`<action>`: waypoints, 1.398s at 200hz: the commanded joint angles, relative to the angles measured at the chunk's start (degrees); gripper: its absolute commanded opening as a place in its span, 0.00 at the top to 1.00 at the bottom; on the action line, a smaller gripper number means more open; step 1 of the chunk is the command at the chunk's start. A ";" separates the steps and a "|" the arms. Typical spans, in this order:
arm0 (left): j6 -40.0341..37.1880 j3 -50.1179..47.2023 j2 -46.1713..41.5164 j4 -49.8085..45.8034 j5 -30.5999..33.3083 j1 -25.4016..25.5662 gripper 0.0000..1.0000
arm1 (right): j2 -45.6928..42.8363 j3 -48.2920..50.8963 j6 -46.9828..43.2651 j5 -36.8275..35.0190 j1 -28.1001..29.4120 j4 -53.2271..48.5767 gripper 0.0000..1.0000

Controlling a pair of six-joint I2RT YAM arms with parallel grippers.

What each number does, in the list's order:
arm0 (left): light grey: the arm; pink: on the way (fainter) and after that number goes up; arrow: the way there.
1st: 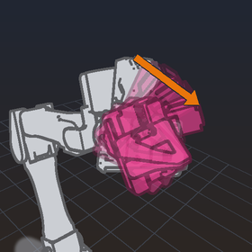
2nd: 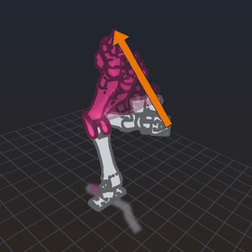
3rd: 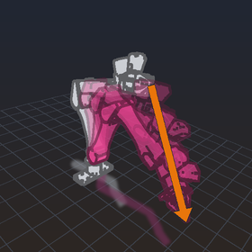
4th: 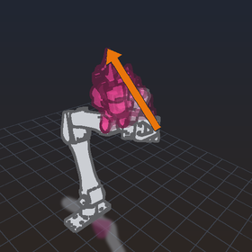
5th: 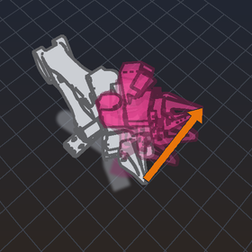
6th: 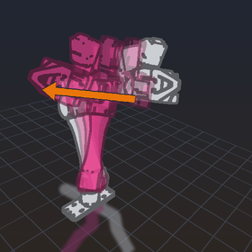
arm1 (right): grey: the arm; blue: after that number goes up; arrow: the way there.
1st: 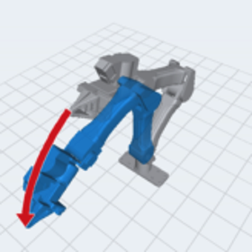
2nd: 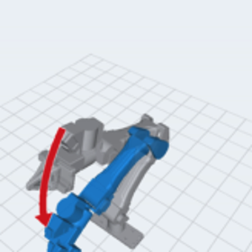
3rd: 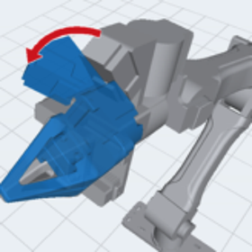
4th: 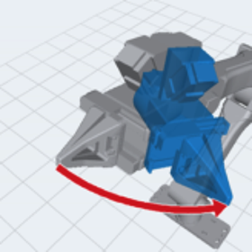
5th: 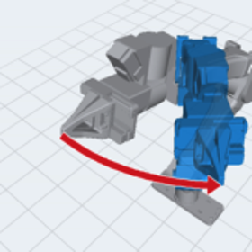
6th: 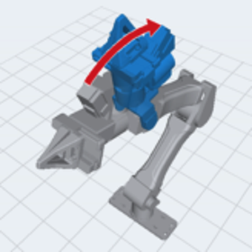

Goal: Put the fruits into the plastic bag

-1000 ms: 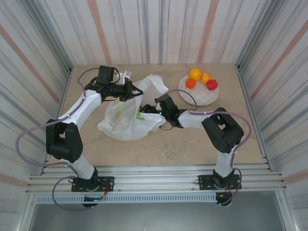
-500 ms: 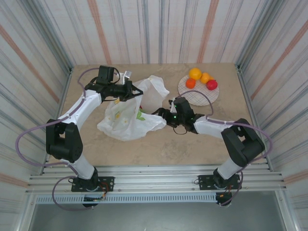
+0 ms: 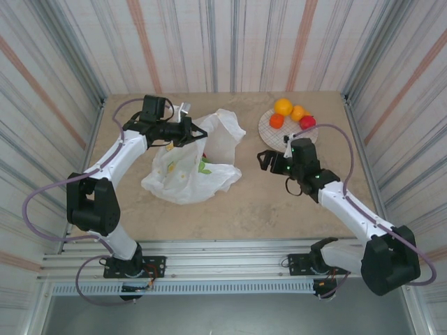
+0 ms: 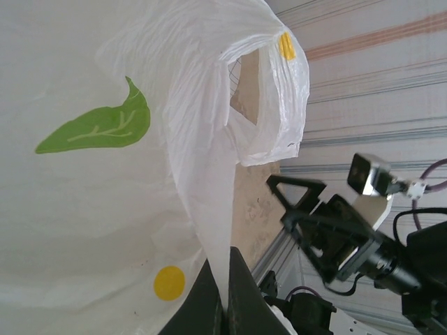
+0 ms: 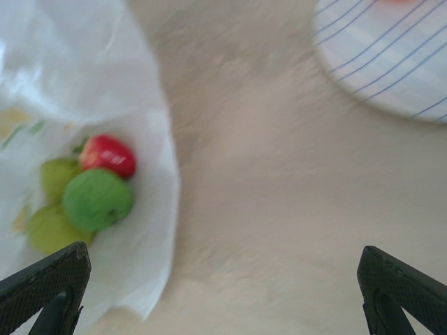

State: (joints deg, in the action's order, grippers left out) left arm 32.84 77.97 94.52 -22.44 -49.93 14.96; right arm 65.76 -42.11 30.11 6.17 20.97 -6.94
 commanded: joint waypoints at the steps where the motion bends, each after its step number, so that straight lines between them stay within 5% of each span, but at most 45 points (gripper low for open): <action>1: -0.46 -0.28 -1.53 -0.24 -0.43 -0.47 1.00 | 4.17 -5.79 -5.94 -8.38 -2.56 -3.94 0.01; 47: -0.24 -0.16 -1.31 -0.56 -0.33 -0.46 1.00 | 21.96 -21.14 -9.93 -17.51 -5.22 -6.24 0.01; 133: -0.14 -0.37 -1.38 -0.33 0.54 -0.21 1.00 | 53.88 -51.03 -10.24 -18.70 -7.83 -16.40 0.01; 248: -0.23 -0.37 -1.27 -0.42 1.22 0.85 1.00 | 70.15 -72.03 -12.35 -19.01 -9.43 -25.27 0.11; 279: -3.52 0.88 -1.70 -4.12 5.82 2.71 1.00 | 72.86 -75.68 -13.05 -17.86 -9.55 -26.43 0.16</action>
State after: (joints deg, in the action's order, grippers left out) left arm 32.56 77.97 94.52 -22.79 -47.90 15.99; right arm 135.94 -114.39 18.72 -12.01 11.86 -30.28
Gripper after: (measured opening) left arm 0.049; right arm 0.858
